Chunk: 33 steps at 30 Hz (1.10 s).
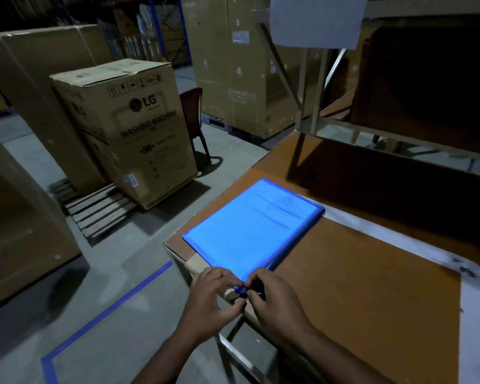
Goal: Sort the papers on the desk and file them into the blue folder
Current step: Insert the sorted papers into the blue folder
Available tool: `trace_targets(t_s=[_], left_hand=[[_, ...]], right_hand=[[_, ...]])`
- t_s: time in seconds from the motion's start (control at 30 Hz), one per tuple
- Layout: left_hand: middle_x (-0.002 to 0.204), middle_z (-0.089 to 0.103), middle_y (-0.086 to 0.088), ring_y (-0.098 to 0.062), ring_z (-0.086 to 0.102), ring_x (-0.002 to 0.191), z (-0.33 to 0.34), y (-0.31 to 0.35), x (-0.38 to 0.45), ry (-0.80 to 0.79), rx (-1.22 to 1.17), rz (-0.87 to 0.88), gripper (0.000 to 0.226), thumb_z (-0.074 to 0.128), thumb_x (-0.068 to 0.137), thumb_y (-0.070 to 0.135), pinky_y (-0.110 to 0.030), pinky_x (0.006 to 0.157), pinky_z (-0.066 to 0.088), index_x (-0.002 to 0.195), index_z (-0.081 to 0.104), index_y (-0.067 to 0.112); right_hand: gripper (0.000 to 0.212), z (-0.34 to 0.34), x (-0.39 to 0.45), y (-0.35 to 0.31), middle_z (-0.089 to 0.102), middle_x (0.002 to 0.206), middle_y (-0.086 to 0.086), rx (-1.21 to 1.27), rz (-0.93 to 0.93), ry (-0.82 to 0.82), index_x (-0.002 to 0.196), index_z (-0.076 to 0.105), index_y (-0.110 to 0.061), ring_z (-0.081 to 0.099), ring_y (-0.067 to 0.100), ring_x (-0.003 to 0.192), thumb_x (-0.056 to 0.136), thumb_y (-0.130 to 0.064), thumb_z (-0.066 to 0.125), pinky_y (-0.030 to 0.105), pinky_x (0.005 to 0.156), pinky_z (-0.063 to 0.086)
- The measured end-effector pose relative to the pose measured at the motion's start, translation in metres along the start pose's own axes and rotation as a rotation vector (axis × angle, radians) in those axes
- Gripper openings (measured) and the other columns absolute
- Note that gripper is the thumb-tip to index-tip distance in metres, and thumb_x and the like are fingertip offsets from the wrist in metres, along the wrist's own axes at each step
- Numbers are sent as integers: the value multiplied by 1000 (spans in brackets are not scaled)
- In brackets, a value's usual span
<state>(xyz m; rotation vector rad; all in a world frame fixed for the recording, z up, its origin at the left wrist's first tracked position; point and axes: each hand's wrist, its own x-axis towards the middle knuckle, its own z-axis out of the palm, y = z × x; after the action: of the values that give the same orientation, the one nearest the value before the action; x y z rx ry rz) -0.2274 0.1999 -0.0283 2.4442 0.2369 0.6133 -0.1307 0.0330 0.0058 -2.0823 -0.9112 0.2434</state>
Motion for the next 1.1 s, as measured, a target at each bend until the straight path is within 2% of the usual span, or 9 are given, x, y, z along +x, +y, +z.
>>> trace_targets(t_s=[0.1,0.2,0.4,0.6,0.73,0.9,0.97,1.03,1.1], left_hand=[[96,69,24,-1,63,101,5,3,3,59,-5,9,18,83,79,44,-37,91,49,90,73,34],[94,69,22,-2,63,93,13,2,1,94,28,69,14,81,86,41,-40,82,54,93,75,31],[94,70,18,-6,65,90,14,3,-1,152,16,130,11,76,92,35,-40,81,54,94,77,25],[101,72,21,1,67,103,-4,-19,-15,178,16,35,13,74,90,39,-41,87,54,92,75,27],[104,72,24,6,65,107,-6,-25,-18,177,16,30,14,74,89,43,-44,90,52,90,75,29],[101,72,25,11,62,105,-3,-19,-16,175,4,64,14,75,88,43,-37,92,47,88,74,29],[99,72,23,8,63,104,-2,-14,-13,146,-11,95,13,76,88,41,-36,95,45,87,72,29],[99,71,22,5,64,105,1,-10,-9,129,-41,125,10,77,88,37,-36,97,45,88,72,28],[106,72,20,-1,66,110,4,-2,-3,129,-115,117,7,75,91,32,-35,98,49,92,71,26]], right_hand=[[14,-5,0,1,65,83,-15,99,16,-11,85,58,-27,62,2,82,86,-14,62,18,70,49],[17,-6,2,2,65,83,-12,130,14,-11,84,57,-27,61,5,82,86,-11,61,24,71,51],[21,-17,11,18,62,84,-10,94,61,27,83,53,-27,59,6,82,86,-7,58,31,72,51],[26,-65,46,60,60,84,-8,3,253,306,81,48,-26,57,11,80,85,0,53,38,67,48],[24,-100,69,84,57,82,-7,-102,441,535,83,47,-29,56,13,75,92,-6,50,33,56,45],[17,-118,80,101,57,85,0,-121,589,721,92,48,-25,54,15,72,96,-9,53,27,55,39],[14,-115,78,102,59,91,1,-100,642,772,97,48,-28,59,19,77,98,-16,54,31,59,49],[12,-110,78,96,59,110,5,-98,652,806,108,50,-26,61,24,89,99,-22,57,36,68,54],[25,-102,78,85,50,129,10,-34,645,810,118,53,-18,60,27,102,96,-24,63,36,76,53]])
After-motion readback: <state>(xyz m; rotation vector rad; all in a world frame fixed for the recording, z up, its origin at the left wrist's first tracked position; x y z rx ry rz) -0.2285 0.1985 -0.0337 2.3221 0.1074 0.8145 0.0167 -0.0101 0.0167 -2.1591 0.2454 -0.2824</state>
